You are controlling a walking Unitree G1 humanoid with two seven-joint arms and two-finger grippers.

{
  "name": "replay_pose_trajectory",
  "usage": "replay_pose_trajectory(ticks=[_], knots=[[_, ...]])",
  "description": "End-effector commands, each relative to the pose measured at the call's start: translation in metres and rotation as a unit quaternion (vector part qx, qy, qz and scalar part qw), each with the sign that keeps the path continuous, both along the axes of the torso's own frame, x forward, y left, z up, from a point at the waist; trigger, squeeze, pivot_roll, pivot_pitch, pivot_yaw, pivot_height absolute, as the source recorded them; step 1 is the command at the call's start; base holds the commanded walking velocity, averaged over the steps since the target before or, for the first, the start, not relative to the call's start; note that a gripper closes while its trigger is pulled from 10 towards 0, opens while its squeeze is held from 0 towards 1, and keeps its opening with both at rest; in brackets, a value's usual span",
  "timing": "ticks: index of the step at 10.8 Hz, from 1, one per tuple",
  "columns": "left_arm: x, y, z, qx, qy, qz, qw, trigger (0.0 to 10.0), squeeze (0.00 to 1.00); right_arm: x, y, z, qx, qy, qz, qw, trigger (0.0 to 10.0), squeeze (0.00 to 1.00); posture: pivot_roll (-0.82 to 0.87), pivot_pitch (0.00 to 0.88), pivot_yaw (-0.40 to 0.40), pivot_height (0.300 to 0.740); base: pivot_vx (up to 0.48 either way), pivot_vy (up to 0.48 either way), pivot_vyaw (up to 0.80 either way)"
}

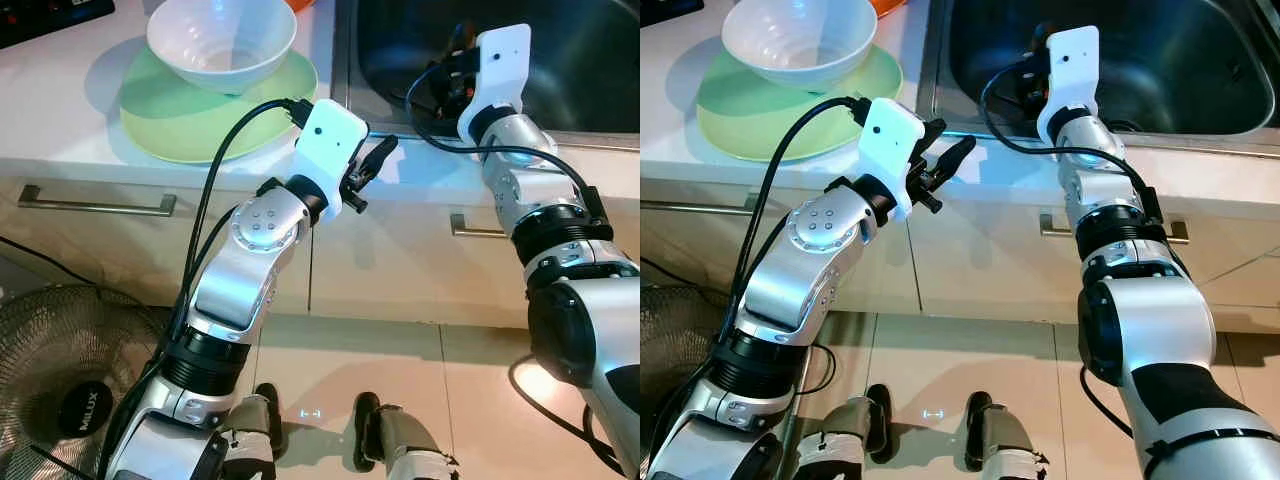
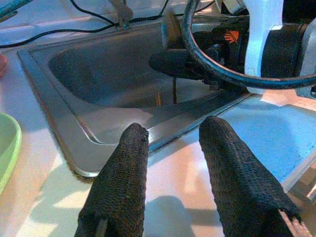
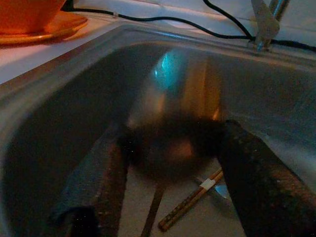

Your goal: Kitchen organization

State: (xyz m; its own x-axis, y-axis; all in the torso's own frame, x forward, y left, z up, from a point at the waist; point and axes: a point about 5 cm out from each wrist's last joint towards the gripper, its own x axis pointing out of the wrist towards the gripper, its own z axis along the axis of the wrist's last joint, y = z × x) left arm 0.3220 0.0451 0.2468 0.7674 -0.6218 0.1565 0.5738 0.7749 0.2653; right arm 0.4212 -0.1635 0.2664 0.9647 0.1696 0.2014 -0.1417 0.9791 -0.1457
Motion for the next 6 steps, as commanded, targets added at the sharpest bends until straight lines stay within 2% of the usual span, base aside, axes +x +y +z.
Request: replay_pose_trajectory(ticks=[1, 4, 5, 6], knots=[[-0.001, -0.005, 0.001, 0.003, -0.003, -0.008, 1.000, 10.0, 0.00, 0.001, 0.001, -0.004, 0.018, 0.015, 0.005, 1.000, 10.0, 1.00, 0.17, 0.277, -0.043, 0.740, 0.000, 0.000, 0.00], [-0.001, -0.004, 0.002, 0.001, -0.004, -0.007, 1.000, 10.0, 0.00, 0.001, 0.000, 0.002, 0.025, 0.007, 0.006, 1.000, 10.0, 1.00, 0.17, 0.278, -0.044, 0.740, 0.000, 0.000, 0.00], [-0.001, -0.004, 0.003, -0.002, -0.008, -0.006, 1.000, 10.0, 0.00, -0.001, 0.002, 0.009, 0.043, -0.015, 0.021, 0.999, 10.0, 0.00, 0.17, 0.280, -0.041, 0.740, 0.000, 0.000, 0.00], [-0.002, -0.004, 0.006, -0.009, -0.016, -0.004, 1.000, 10.0, 0.00, -0.003, 0.006, 0.018, 0.074, -0.046, 0.039, 0.995, 10.0, 0.00, 0.17, 0.279, -0.041, 0.740, 0.000, 0.000, 0.00]])
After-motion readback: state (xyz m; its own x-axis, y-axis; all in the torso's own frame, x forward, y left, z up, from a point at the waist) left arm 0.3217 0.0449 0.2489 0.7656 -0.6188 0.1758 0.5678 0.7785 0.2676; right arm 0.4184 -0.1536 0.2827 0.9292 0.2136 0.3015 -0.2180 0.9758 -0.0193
